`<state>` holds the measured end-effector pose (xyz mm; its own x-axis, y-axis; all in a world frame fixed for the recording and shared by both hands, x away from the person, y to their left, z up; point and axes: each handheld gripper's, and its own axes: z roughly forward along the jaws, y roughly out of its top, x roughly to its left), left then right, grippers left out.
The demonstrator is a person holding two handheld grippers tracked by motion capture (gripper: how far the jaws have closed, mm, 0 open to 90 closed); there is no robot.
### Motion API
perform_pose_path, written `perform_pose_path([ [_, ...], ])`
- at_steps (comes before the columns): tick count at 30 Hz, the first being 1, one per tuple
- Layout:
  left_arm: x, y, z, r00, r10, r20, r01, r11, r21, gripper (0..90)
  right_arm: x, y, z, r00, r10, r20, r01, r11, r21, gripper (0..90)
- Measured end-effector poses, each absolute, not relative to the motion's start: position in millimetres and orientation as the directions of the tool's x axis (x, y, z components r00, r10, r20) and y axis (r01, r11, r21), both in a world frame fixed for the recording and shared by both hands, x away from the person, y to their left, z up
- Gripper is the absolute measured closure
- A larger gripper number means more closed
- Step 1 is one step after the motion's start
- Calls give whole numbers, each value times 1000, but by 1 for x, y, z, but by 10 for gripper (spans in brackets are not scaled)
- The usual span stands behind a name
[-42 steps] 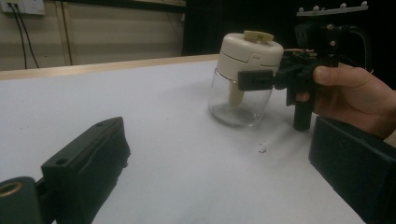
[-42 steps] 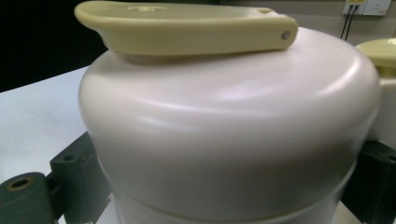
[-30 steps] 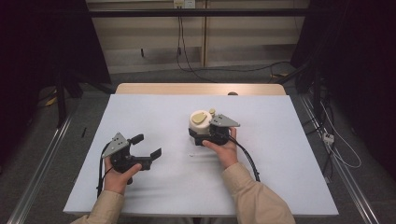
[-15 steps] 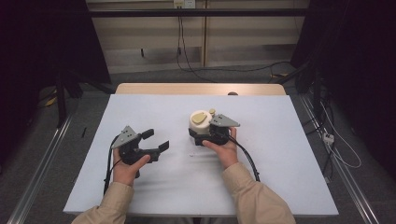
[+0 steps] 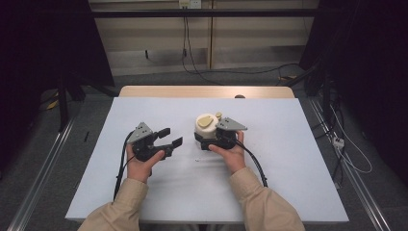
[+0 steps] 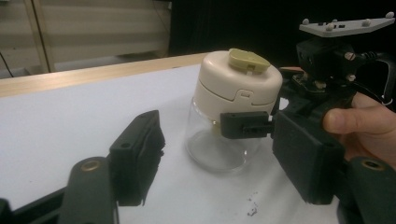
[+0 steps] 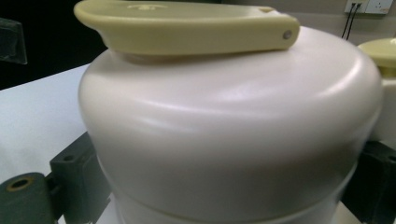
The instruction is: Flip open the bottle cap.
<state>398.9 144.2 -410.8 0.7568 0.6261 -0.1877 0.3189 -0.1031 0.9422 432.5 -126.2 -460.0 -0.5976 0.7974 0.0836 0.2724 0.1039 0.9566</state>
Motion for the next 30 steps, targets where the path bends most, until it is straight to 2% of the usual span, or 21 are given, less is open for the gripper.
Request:
perform_pose_path([
  [4, 404, 139, -410, 759, 619, -203, 337, -106, 935, 394, 433, -126, -460, -598, 797, 83, 273, 106, 956, 63],
  [5, 405, 138, -410, 761, 616, -204, 338, -108, 935, 435, 433, -126, -460, -599, 796, 83, 273, 106, 956, 64],
  [11, 410, 131, -410, 768, 608, -204, 350, -131, 928, 504, 433, -126, -460, -599, 797, 82, 273, 106, 956, 64],
  [12, 410, 130, -410, 768, 606, -205, 351, -131, 927, 540, 433, -126, -460, -599, 796, 81, 273, 108, 956, 63],
  [16, 414, 125, -409, 766, 608, -206, 358, -138, 923, 562, 433, -126, -460, -599, 796, 82, 274, 108, 956, 63],
  [21, 417, 121, -412, 761, 607, -229, 378, -128, 917, 678, 433, -126, -460, -599, 797, 82, 275, 108, 955, 64],
  [30, 419, 115, -410, 766, 602, -224, 381, -145, 913, 805, 433, -126, -460, -599, 797, 82, 276, 109, 955, 64],
])
